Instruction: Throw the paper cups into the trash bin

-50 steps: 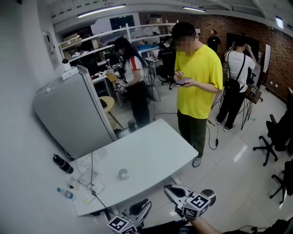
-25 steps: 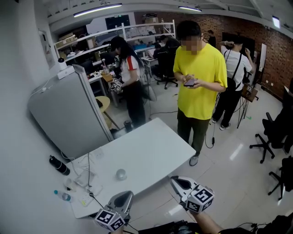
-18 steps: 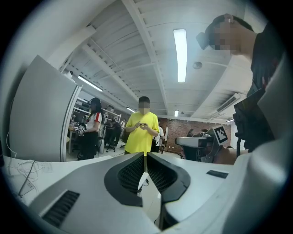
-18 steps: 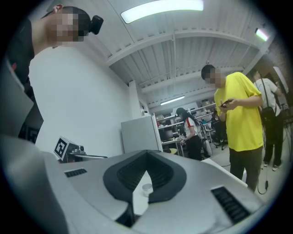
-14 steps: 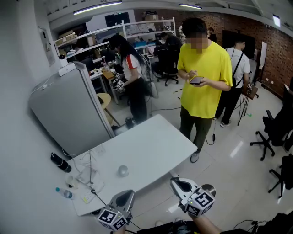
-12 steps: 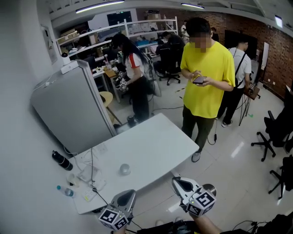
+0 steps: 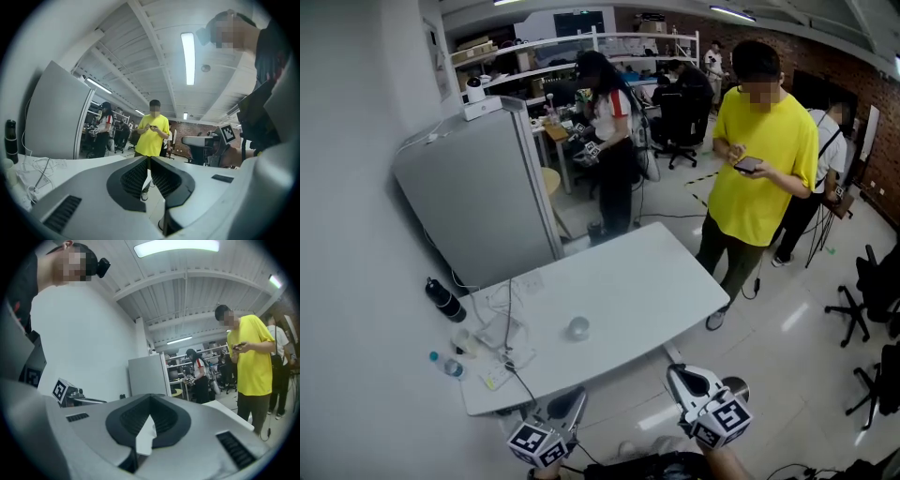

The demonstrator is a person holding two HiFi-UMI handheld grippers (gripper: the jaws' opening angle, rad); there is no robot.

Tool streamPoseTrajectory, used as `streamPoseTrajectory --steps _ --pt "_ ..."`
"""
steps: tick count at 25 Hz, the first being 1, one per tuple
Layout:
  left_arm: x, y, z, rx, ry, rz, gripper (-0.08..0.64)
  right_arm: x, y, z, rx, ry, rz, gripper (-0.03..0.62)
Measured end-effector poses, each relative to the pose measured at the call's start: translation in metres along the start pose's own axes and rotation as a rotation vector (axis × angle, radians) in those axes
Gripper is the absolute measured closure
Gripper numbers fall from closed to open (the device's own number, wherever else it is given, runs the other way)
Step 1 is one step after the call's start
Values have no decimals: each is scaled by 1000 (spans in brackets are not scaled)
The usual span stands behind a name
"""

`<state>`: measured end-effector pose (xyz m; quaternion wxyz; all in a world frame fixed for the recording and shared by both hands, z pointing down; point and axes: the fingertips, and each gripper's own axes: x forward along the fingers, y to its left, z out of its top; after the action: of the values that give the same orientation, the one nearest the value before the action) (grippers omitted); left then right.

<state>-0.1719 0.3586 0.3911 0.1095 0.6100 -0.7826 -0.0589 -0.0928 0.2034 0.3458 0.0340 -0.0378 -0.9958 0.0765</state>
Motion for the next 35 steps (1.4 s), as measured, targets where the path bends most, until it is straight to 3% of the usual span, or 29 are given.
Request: streamPoseTrajectory --steps 5,10,16,22,28,35 --pt "-10 8 -3 -17 -9 32 540 10 16 -9 -49 46 56 588" --pt "-13 31 0 -18 -16 81 540 44 21 -2 -50 28 110 588" --pt "-25 70 16 3 -78 207 560 83 12 -13 -31 60 162 588" --pt "-8 124 46 32 -134 338 560 136 -8 9 -78 4 257 588" --pt "30 141 65 44 -127 318 560 177 -45 16 -26 -5 293 586" --pt "67 149 77 30 -134 293 560 206 -59 16 0 19 345 587"
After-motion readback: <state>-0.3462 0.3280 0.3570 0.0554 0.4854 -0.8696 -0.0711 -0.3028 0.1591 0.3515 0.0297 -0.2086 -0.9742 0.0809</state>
